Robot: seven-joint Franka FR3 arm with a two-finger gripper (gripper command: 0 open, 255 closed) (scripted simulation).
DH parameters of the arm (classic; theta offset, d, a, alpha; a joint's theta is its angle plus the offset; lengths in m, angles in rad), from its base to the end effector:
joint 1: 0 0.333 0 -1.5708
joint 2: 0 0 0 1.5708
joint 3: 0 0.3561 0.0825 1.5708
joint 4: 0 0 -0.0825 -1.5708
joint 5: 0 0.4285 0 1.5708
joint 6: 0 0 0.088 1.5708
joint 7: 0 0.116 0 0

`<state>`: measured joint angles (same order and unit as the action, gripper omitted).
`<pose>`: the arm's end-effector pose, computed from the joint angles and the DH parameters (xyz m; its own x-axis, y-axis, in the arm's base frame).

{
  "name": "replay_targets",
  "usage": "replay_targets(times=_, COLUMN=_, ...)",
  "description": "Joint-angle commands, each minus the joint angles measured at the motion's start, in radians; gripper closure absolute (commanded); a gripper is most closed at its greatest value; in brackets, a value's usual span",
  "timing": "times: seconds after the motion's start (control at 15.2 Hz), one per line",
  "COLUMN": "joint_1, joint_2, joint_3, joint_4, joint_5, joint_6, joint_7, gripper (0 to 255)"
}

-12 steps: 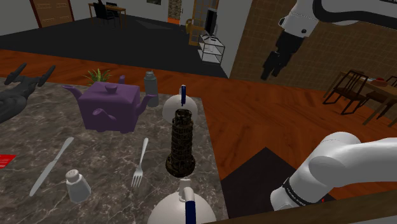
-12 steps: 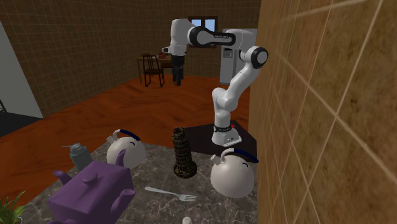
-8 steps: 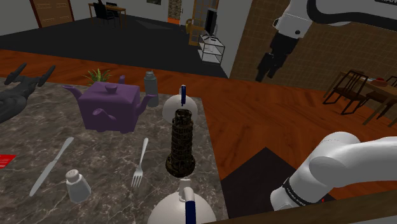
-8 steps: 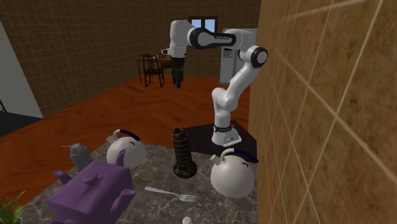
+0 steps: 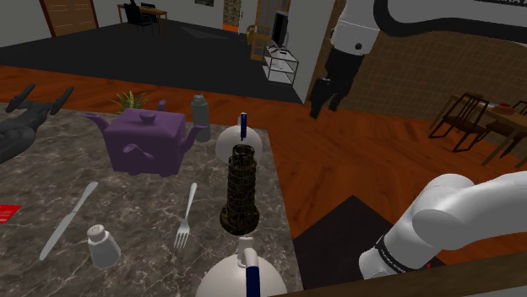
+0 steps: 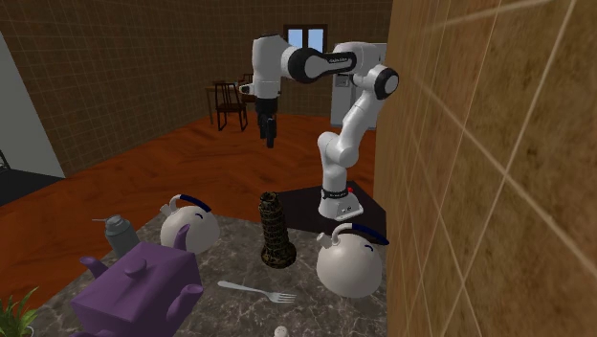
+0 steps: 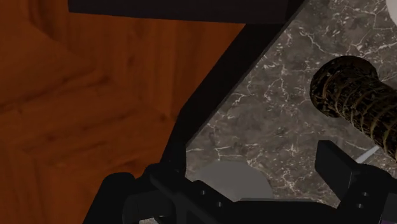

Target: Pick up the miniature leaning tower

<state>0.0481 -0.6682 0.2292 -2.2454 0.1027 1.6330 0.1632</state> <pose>0.3496 0.1358 0.6238 0.9967 0.0655 0.0488 0.0640 -0.9975 0.0310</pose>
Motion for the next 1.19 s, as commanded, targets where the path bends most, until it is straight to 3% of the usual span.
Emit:
replay_targets(times=0.0, joint_1=0.008, joint_2=0.053, joint_3=0.047, joint_4=0.026, joint_5=0.015, joint_6=0.016, joint_7=0.048, gripper=0)
replay_targets(times=0.53, joint_1=0.028, joint_2=0.275, joint_3=0.225, joint_4=0.171, joint_5=0.029, joint_6=0.048, joint_7=0.238, gripper=0)
replay_targets(times=0.99, joint_1=0.049, joint_2=0.531, joint_3=0.375, joint_4=0.357, joint_5=-0.041, joint_6=0.057, joint_7=0.432, gripper=0)
replay_targets(times=1.12, joint_1=0.054, joint_2=0.547, joint_3=0.382, joint_4=0.355, joint_5=-0.047, joint_6=0.070, joint_7=0.444, gripper=0)
